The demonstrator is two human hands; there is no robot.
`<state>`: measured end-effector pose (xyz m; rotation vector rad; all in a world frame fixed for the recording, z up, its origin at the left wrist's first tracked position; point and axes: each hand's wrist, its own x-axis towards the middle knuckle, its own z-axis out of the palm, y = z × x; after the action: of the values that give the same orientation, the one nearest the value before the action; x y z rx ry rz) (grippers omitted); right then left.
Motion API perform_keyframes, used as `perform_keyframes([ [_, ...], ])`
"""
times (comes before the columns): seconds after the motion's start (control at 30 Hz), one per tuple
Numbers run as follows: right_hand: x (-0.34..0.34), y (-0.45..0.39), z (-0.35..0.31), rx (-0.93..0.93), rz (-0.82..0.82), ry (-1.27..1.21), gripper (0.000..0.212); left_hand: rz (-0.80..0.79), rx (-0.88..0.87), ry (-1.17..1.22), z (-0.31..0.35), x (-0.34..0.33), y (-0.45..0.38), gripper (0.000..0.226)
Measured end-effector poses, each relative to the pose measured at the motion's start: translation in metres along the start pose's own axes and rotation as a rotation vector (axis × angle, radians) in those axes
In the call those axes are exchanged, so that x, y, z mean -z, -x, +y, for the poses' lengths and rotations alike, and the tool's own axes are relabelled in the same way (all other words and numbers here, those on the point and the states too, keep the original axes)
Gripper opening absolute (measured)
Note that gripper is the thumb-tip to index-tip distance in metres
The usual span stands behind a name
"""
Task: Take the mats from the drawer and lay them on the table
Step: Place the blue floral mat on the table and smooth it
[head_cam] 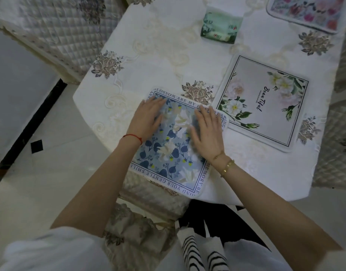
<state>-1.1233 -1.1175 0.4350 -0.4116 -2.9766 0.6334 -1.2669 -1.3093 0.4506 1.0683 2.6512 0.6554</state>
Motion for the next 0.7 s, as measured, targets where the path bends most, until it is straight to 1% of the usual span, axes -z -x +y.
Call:
perform_keyframes([
  [0.13, -0.020, -0.041, -0.009, 0.045, -0.082, 0.106, 0.060, -0.126, -0.072, -0.156, 0.004, -0.019, -0.032, 0.052],
  [0.23, -0.034, -0.052, -0.006, 0.052, -0.132, 0.142, 0.060, -0.193, -0.106, -0.263, -0.006, -0.033, -0.039, 0.054],
  [0.3, -0.039, -0.051, -0.002, 0.063, -0.133, 0.153, 0.061, -0.186, -0.132, -0.299, -0.012, -0.038, -0.038, 0.054],
  [0.37, -0.038, -0.049, 0.002, 0.072, -0.121, 0.149, 0.061, -0.176, -0.130, -0.285, -0.015, -0.041, -0.038, 0.054],
  [0.6, -0.019, -0.027, 0.029, 0.042, -0.095, 0.120, 0.065, -0.181, -0.077, -0.228, -0.014, -0.040, -0.039, 0.057],
  [0.7, -0.009, -0.016, 0.043, 0.016, -0.088, 0.110, 0.066, -0.169, -0.024, -0.226, -0.019, -0.037, -0.038, 0.064],
])
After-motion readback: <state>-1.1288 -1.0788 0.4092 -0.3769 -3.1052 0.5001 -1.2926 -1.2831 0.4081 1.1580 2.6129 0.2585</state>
